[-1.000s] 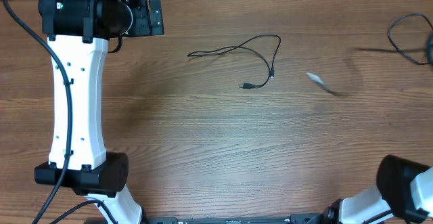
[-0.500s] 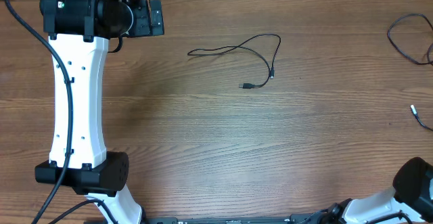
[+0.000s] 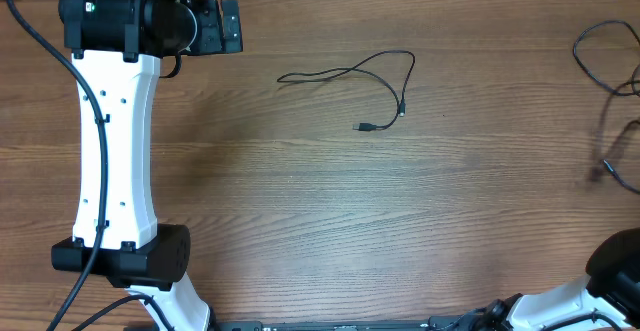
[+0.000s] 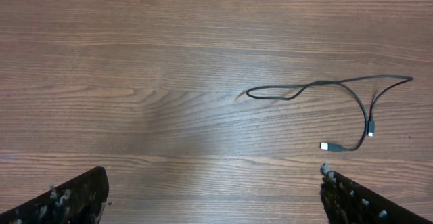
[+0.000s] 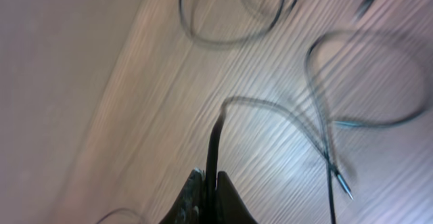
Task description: Untangle cables
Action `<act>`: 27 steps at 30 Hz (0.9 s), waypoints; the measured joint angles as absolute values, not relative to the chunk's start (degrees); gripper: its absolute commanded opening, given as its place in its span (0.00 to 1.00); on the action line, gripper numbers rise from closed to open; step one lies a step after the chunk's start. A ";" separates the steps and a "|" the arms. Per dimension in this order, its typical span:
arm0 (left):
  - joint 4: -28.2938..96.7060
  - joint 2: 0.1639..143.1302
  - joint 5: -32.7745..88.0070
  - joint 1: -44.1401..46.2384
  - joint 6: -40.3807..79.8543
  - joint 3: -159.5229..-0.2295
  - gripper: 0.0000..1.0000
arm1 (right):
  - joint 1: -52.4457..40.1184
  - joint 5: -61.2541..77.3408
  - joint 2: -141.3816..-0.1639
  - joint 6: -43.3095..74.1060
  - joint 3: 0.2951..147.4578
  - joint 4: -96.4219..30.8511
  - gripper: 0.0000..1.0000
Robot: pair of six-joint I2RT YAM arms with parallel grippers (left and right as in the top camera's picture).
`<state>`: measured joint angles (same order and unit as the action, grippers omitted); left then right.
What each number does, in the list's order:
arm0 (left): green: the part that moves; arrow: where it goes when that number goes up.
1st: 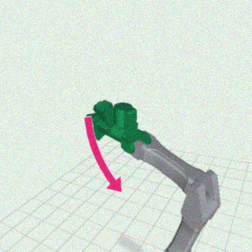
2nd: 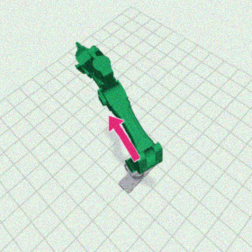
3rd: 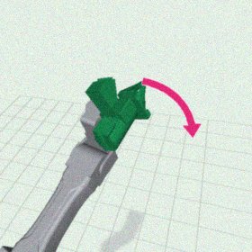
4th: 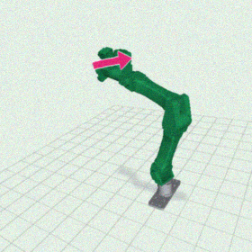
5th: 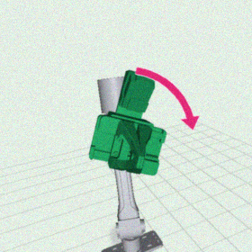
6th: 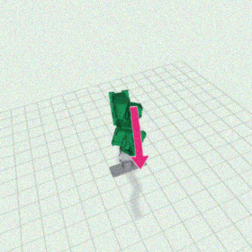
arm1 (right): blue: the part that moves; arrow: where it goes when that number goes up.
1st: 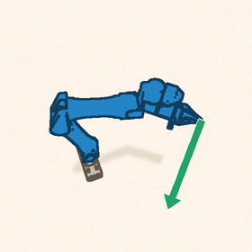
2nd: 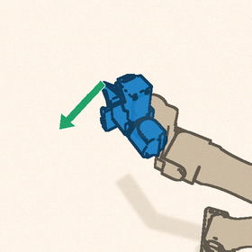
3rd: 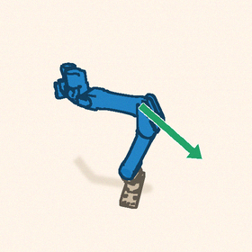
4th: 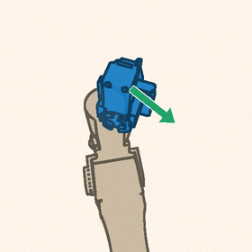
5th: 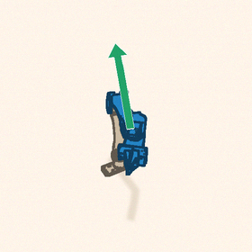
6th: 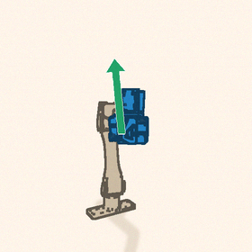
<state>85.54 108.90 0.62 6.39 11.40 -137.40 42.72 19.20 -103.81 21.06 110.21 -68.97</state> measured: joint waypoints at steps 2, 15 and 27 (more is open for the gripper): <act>85.56 108.90 0.62 6.39 11.40 -137.38 1.00 | 44.66 26.04 -103.90 22.65 105.21 -64.82 0.04; 84.84 108.90 0.62 6.39 11.40 -137.40 1.00 | 64.75 29.08 -103.90 22.52 98.21 -62.06 0.04; 86.41 108.90 0.62 6.39 11.40 -137.38 1.00 | 51.18 1.65 -103.88 23.68 79.55 -39.55 0.04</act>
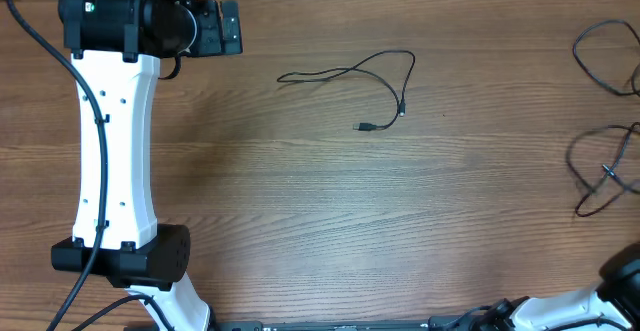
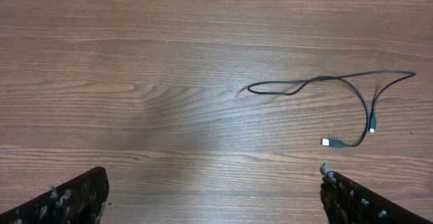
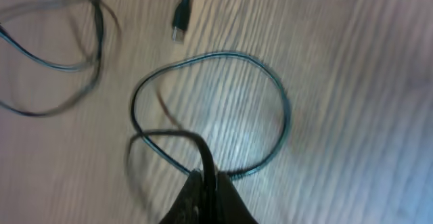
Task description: Untangle cables
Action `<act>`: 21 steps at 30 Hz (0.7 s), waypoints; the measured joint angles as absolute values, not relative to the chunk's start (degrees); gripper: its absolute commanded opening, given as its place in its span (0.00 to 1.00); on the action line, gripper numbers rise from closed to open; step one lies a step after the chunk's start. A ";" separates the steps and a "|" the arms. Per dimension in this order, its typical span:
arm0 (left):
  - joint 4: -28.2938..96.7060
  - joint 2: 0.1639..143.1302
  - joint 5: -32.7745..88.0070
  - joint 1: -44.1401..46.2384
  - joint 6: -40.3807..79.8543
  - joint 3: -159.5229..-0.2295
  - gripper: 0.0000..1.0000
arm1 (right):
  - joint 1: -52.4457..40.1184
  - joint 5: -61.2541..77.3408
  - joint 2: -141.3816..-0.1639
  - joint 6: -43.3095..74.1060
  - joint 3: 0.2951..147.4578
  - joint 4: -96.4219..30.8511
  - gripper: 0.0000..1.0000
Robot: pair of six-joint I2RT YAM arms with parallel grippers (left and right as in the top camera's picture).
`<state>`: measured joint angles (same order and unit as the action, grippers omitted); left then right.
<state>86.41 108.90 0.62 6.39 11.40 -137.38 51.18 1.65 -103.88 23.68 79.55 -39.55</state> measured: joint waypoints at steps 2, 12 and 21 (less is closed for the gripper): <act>86.85 108.90 0.62 6.39 11.40 -137.40 1.00 | 49.41 -1.74 -103.88 23.79 75.37 -34.85 0.04; 86.54 108.90 0.62 6.39 11.40 -137.38 1.00 | 52.27 -16.38 -103.88 23.75 67.40 -23.77 0.04; 84.86 108.90 0.62 6.39 11.40 -137.38 1.00 | 56.71 -19.09 -103.88 23.73 67.42 -17.43 0.04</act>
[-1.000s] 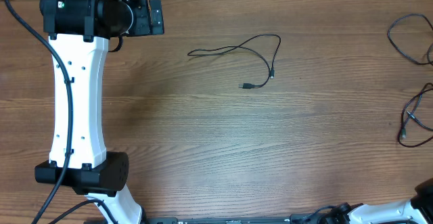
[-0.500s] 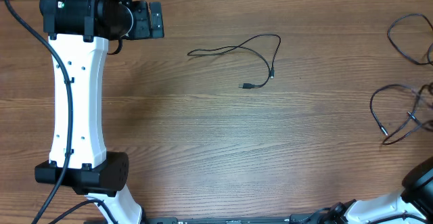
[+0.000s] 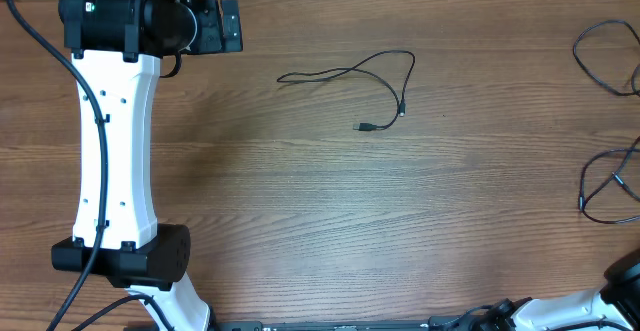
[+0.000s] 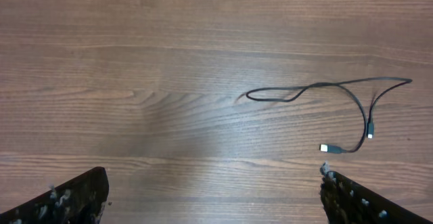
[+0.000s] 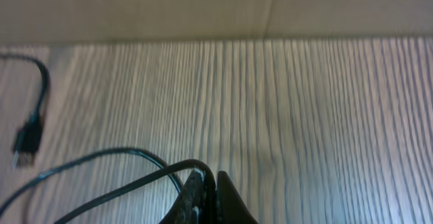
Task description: Untangle cables
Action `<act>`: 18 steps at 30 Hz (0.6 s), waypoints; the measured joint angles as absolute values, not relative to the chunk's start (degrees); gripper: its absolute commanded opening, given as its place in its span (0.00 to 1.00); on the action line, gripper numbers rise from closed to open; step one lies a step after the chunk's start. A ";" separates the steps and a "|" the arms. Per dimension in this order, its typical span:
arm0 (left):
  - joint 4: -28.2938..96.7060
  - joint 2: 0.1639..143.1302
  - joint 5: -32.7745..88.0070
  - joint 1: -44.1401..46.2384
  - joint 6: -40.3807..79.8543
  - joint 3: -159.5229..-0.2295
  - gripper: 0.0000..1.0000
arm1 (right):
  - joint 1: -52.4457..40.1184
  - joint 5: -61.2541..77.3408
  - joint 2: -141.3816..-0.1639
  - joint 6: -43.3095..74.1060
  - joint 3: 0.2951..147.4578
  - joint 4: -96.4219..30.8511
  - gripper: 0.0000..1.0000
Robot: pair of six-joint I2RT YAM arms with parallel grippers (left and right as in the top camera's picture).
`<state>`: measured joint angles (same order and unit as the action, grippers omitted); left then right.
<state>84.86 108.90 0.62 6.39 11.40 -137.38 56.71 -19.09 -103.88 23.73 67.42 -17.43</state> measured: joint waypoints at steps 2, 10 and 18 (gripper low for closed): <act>84.55 108.90 0.62 6.39 11.40 -137.40 1.00 | 56.99 -19.33 -103.88 23.53 67.59 -15.55 0.04; 84.42 108.90 0.64 6.39 11.42 -137.40 1.00 | 56.97 -19.75 -103.88 21.54 68.69 -3.79 0.04; 84.38 108.90 0.91 6.39 11.66 -137.38 1.00 | 56.97 -19.77 -103.88 15.53 68.95 1.30 0.56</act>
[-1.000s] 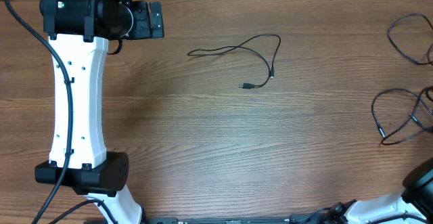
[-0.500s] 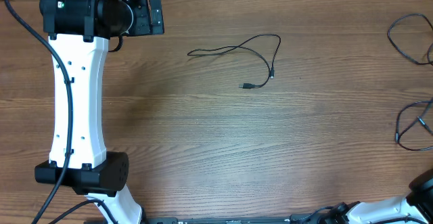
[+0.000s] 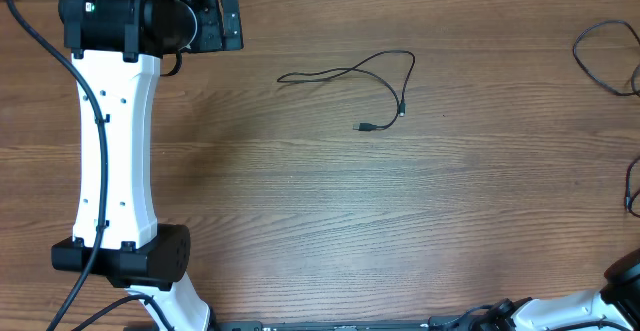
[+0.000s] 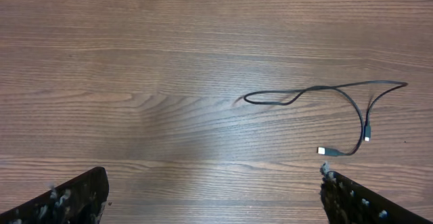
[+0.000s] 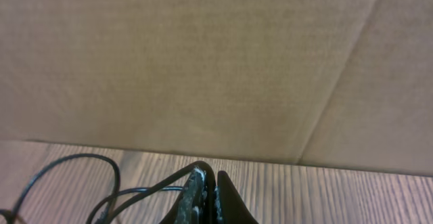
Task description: Untangle cables
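Note:
A thin black cable (image 3: 372, 69) lies loose at the middle back of the table, its two plugs near each other. It also shows in the left wrist view as the cable (image 4: 325, 92), with a silver USB plug (image 4: 324, 151). My left gripper (image 4: 213, 183) hovers open to its left with nothing between the fingers. My right gripper (image 5: 210, 183) is shut on a second black cable (image 5: 145, 185), which loops away to the left. In the overhead view only a short arc of that held cable (image 3: 632, 186) shows at the right edge.
A further tangle of black cable (image 3: 600, 56) lies at the back right corner. A beige cardboard wall (image 5: 203, 61) fills the right wrist view just past the table edge. The left arm (image 3: 115, 131) stretches along the table's left side.
The loop of held cable at the right edge has gone further right, almost out of the overhead view. The right wrist view now faces the beige wall. The left gripper stays open.
My right gripper was shut on a black cable near the right edge, other loops lying under it. Then a loop of that cable lay further forward on the table, then nearer the edge, and now it is nearly out of the overhead view. The middle cable has not moved.

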Action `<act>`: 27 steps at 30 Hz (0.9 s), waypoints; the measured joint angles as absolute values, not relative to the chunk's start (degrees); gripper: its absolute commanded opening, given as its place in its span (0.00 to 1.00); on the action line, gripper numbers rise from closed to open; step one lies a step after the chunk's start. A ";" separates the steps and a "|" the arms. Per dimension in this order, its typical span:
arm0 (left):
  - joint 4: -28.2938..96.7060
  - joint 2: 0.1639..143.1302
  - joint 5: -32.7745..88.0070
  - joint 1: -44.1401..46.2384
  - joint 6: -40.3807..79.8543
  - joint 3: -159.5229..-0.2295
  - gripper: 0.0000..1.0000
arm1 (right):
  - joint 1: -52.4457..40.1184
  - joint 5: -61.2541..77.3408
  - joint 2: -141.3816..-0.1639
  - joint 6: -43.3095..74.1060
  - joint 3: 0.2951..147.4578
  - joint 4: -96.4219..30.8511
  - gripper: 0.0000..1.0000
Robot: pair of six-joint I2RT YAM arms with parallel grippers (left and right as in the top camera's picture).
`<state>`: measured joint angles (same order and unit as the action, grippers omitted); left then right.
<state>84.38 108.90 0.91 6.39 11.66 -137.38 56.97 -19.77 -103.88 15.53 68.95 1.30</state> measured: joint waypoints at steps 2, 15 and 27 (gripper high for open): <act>84.38 108.90 1.13 6.39 11.64 -137.40 1.00 | 56.97 -19.81 -103.88 14.72 68.95 1.10 1.00; 84.40 108.90 1.52 6.79 11.64 -137.40 1.00 | 51.66 -19.29 -99.39 4.84 68.95 2.33 1.00; 84.01 108.90 1.54 6.79 11.64 -137.40 1.00 | 23.51 28.62 -90.50 5.37 69.28 -7.14 1.00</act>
